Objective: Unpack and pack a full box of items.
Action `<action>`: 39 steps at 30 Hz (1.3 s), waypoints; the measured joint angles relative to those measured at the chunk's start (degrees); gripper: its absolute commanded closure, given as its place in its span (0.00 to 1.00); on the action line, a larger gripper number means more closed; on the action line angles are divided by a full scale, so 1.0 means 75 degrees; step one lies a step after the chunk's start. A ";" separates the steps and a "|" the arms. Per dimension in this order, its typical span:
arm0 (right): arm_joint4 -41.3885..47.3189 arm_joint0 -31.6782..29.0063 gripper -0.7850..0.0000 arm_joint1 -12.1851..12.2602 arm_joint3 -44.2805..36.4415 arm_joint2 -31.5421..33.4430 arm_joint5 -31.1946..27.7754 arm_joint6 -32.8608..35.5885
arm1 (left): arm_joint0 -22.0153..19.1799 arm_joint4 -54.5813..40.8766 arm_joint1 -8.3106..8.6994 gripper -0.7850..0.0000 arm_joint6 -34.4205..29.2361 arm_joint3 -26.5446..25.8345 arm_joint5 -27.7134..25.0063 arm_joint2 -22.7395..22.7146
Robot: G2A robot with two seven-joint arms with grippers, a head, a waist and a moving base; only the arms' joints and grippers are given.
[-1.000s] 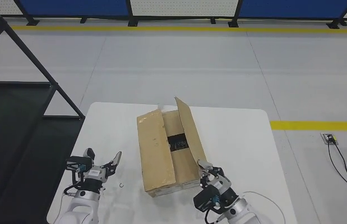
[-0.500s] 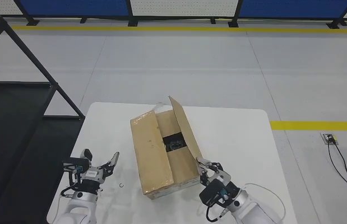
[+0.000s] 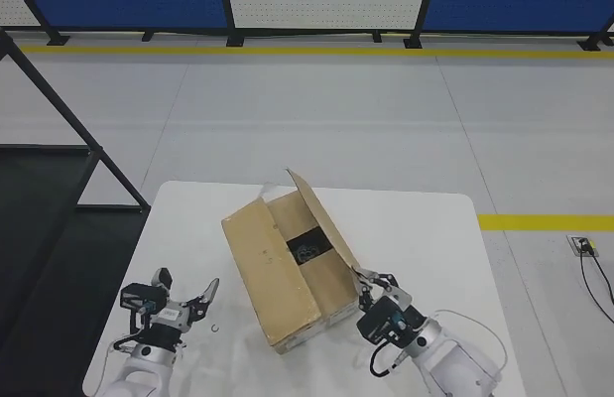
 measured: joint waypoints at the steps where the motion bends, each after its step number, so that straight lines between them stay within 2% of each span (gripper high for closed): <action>1: 0.0026 0.0002 0.00 0.0003 -0.0002 0.0007 -0.0020 0.0026 | 0.0042 0.0132 0.0019 0.00 0.0062 0.0016 -0.0246 -0.0002; 13: 0.0037 -0.0289 0.00 0.0087 -0.0391 0.0244 -0.0130 -0.0263 | 0.0396 0.1055 0.0208 0.00 0.0523 0.0101 -0.2522 -0.0006; 17: 0.0097 -0.0449 0.00 0.0129 -0.0536 0.0389 -0.0223 -0.0567 | 0.0440 0.1335 0.0258 0.00 0.0586 0.0139 -0.2974 0.0033; 26: 0.0210 -0.0686 0.00 0.0214 -0.0817 0.0571 -0.0545 -0.1214 | 0.0208 0.1823 0.0246 0.00 0.0455 0.0160 -0.2675 0.0593; 39: 0.0189 -0.0958 0.00 0.0301 -0.0943 0.0719 -0.0557 -0.1506 | -0.0185 0.2164 0.0170 0.00 0.0242 0.0251 -0.2134 0.1513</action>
